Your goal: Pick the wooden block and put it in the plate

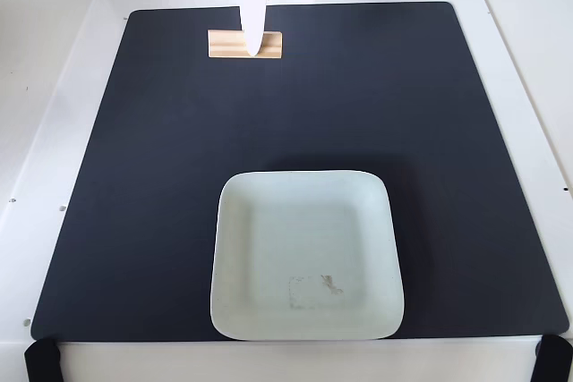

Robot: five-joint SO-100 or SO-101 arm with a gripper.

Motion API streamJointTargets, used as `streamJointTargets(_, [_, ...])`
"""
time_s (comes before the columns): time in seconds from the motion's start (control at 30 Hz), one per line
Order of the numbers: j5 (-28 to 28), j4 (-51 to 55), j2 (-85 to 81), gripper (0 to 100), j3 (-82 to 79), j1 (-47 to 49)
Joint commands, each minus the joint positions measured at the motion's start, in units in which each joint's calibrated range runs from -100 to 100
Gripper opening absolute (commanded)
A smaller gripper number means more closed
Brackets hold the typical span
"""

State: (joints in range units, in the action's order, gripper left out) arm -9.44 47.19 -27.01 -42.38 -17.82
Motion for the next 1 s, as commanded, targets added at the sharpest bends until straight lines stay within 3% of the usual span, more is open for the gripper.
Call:
streamJointTargets(0.0, [-0.06, -10.38, 10.57, 1, 10.94, 1.47])
streamJointTargets(0.37, [-0.01, -23.73, 48.45, 1, 47.46, 7.52])
streamJointTargets(0.87, [-0.22, -28.15, 52.86, 2, 46.38, 12.89])
streamJointTargets(0.97, [-0.22, -28.15, 52.77, 7, 44.85, 12.33])
